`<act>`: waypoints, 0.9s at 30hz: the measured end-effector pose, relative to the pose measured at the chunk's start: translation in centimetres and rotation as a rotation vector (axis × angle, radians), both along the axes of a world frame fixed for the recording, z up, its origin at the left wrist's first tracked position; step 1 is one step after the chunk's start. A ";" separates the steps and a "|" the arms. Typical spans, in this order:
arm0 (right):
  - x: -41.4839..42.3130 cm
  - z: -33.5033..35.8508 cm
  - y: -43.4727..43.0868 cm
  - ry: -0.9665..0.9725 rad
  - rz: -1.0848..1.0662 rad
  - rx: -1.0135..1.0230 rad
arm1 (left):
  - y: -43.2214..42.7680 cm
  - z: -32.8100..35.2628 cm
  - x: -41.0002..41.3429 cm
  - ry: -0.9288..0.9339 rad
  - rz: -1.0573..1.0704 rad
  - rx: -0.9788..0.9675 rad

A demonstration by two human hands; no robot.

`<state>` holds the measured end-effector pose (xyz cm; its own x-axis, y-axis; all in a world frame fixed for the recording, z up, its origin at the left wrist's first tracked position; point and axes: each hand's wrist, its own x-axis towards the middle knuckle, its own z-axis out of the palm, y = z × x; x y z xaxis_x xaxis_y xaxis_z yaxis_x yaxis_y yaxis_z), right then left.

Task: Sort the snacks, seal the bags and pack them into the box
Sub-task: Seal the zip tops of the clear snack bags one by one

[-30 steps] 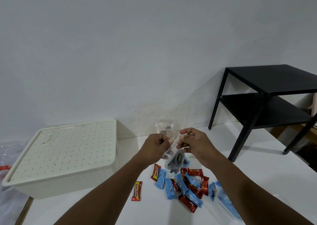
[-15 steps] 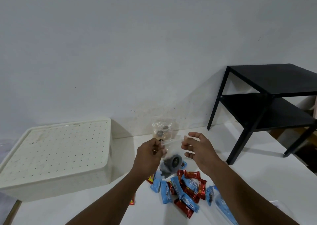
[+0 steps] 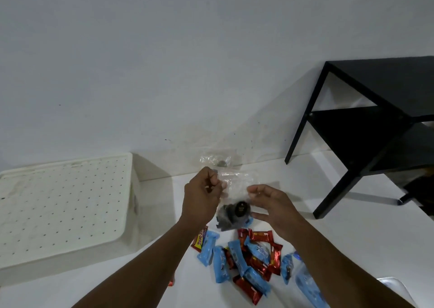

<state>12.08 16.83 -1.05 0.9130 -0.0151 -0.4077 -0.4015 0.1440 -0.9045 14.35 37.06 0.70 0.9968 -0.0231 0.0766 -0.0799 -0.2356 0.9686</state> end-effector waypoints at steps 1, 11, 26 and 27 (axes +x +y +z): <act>0.9 -0.1 -0.2 -0.003 -0.004 -0.034 | -0.2 -0.7 1.0 -0.032 0.032 0.049; 12.7 -4.2 -4.7 -0.035 0.054 -0.422 | -4.0 -7.1 10.5 0.083 -0.016 0.229; 16.4 -6.6 -4.1 0.035 0.049 -0.430 | -4.6 -10.1 14.0 0.028 -0.079 0.467; 15.9 -6.1 -4.1 0.032 0.050 -0.437 | -4.3 -9.6 13.6 0.029 -0.087 0.476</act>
